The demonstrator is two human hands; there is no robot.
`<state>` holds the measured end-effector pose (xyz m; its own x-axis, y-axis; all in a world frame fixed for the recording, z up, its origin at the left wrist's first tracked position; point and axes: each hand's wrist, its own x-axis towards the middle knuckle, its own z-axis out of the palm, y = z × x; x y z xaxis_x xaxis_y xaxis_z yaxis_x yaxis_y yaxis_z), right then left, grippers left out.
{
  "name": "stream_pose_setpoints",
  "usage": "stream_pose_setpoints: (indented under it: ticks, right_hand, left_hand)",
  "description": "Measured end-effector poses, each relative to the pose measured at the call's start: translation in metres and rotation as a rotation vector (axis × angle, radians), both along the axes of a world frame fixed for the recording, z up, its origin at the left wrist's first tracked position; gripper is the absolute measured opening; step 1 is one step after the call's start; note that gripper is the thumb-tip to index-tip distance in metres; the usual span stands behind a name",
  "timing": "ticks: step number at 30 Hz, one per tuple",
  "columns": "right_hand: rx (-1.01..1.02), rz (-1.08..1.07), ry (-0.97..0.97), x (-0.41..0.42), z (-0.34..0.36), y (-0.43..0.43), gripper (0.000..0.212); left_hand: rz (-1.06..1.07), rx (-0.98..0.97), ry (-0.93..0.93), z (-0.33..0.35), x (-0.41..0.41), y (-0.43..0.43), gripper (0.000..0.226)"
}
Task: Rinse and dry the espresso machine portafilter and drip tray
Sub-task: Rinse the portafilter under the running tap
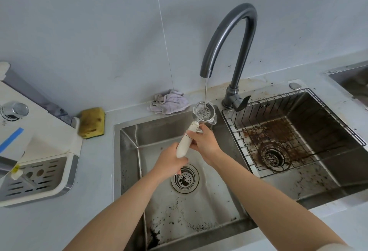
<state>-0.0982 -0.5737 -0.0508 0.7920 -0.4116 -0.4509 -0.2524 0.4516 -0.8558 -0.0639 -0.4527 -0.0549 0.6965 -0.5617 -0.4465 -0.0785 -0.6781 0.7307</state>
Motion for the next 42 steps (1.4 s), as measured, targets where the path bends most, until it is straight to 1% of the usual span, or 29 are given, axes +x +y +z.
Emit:
stream_pose_setpoints:
  ticks: [2, 4, 6, 12, 14, 16, 20, 24, 29, 33, 35, 36, 38, 42]
  right_hand:
    - [0.007, -0.004, 0.012, 0.002, 0.002, 0.001, 0.032]
    - [0.020, -0.004, 0.013, 0.004, 0.003, 0.003, 0.032]
    - [0.041, -0.001, 0.002, 0.005, 0.005, 0.005, 0.027]
    - [0.098, -0.003, -0.015, 0.012, 0.006, 0.015, 0.022]
    - [0.118, 0.005, -0.013, 0.014, 0.006, 0.018, 0.015]
    - [0.143, 0.015, -0.007, 0.017, 0.005, 0.021, 0.012]
    - [0.189, 0.031, -0.001, 0.023, 0.003, 0.022, 0.019]
    - [0.203, 0.045, 0.009, 0.026, 0.002, 0.024, 0.015]
    - [0.200, 0.042, 0.025, 0.027, 0.002, 0.026, 0.018]
    - [0.162, 0.054, 0.034, 0.025, 0.004, 0.024, 0.017]
    - [0.136, 0.063, 0.042, 0.023, 0.006, 0.023, 0.010]
    - [0.120, 0.064, 0.045, 0.022, 0.007, 0.022, 0.006]
    - [0.089, 0.056, 0.048, 0.019, 0.006, 0.021, 0.009]
    - [0.075, 0.014, 0.069, 0.013, 0.007, 0.017, 0.011]
  left_hand:
    - [0.006, 0.000, -0.027, 0.002, 0.001, -0.001, 0.041]
    - [0.013, 0.028, -0.084, 0.004, 0.001, -0.001, 0.039]
    - [0.015, 0.083, -0.178, 0.005, 0.001, 0.000, 0.036]
    - [-0.032, 0.304, -0.486, 0.008, 0.000, 0.006, 0.027]
    - [-0.054, 0.358, -0.604, 0.009, -0.002, 0.009, 0.025]
    - [-0.079, 0.411, -0.699, 0.010, -0.004, 0.010, 0.021]
    - [-0.130, 0.519, -0.791, 0.012, -0.006, 0.011, 0.020]
    - [-0.167, 0.621, -0.837, 0.014, -0.007, 0.013, 0.023]
    - [-0.182, 0.640, -0.832, 0.016, -0.008, 0.014, 0.023]
    - [-0.145, 0.565, -0.798, 0.017, -0.011, 0.012, 0.019]
    - [-0.119, 0.514, -0.760, 0.016, -0.010, 0.011, 0.018]
    - [-0.100, 0.481, -0.720, 0.015, -0.010, 0.011, 0.019]
    - [-0.062, 0.418, -0.590, 0.015, -0.009, 0.009, 0.023]
    - [0.010, 0.194, -0.196, 0.018, -0.006, 0.004, 0.033]
